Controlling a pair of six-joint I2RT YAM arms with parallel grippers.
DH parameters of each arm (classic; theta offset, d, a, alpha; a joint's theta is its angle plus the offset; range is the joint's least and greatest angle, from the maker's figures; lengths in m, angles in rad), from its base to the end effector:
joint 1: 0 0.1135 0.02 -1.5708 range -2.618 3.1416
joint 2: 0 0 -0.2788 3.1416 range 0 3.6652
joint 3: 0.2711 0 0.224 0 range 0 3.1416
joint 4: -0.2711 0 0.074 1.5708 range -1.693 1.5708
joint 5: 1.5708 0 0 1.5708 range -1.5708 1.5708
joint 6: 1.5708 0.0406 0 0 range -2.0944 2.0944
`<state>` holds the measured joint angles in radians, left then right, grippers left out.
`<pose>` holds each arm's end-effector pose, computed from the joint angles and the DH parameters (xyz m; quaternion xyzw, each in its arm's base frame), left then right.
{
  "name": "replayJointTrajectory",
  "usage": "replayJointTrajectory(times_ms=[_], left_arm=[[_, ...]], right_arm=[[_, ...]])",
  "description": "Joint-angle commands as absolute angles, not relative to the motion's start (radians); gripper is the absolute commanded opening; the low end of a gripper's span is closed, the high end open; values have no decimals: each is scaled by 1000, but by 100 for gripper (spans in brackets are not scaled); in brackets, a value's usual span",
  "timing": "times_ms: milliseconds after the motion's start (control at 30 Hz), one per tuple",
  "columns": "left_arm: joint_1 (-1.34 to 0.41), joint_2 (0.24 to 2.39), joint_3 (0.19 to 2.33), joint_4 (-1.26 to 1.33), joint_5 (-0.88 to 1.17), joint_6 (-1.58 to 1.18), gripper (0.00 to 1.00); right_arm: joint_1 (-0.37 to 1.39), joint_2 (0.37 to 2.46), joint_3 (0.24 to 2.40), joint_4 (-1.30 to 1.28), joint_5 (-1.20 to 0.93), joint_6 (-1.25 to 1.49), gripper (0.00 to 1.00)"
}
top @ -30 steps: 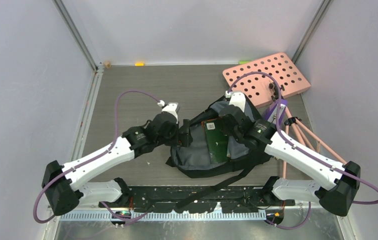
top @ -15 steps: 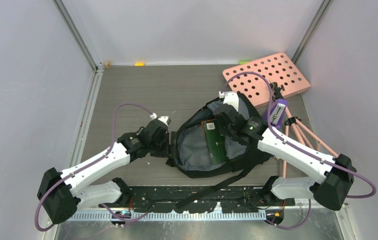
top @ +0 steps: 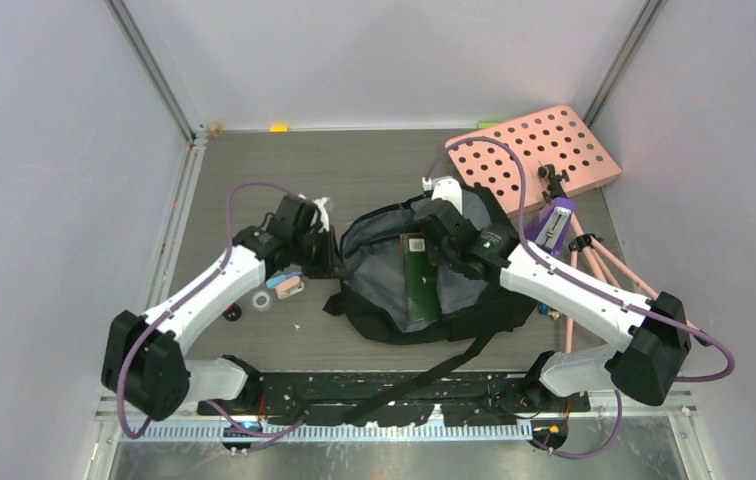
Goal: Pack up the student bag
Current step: Zip the student bag at the center of the board.
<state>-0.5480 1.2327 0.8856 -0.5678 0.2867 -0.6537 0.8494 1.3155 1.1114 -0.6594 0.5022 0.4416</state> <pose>0.1816 -0.1243 0.2700 -0.0035 0.9381 -0.2918 0.1865 0.1760 0.1705 0.3150 -0.0997 0.9073 0.0156 0.4082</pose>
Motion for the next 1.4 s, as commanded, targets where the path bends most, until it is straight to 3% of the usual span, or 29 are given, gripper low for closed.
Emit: replayJointTrajectory(times_ms=[0,167,300,633,767,1100,1233,1300,1367], left_arm=[[-458,1331,1068,-651,417,-486,0],[-435,1414,1150,-702,424,-382,0],[-379,1457,1191,-744,420,-323,0],[-356,1488,1238,-811,458,-230,0],[-356,1479,1222,-820,429,-217,0],[-356,1483,1203,-831,402,-203,0],[-356,1484,1199,-830,405,-204,0],[-356,1486,1198,-830,411,-204,0],[-356,1486,1198,-829,419,-206,0]], right_arm=[[853,1315,1236,-577,482,376,24],[801,1340,1383,-724,466,314,59],[712,1315,1418,-789,385,302,75],[322,1214,1181,-737,-78,383,77],[254,1199,1089,-679,-205,407,74],[179,1276,1025,-613,-295,425,59],[179,1286,1023,-601,-346,428,35],[179,1280,1025,-601,-363,428,13],[179,1264,1026,-602,-382,429,3]])
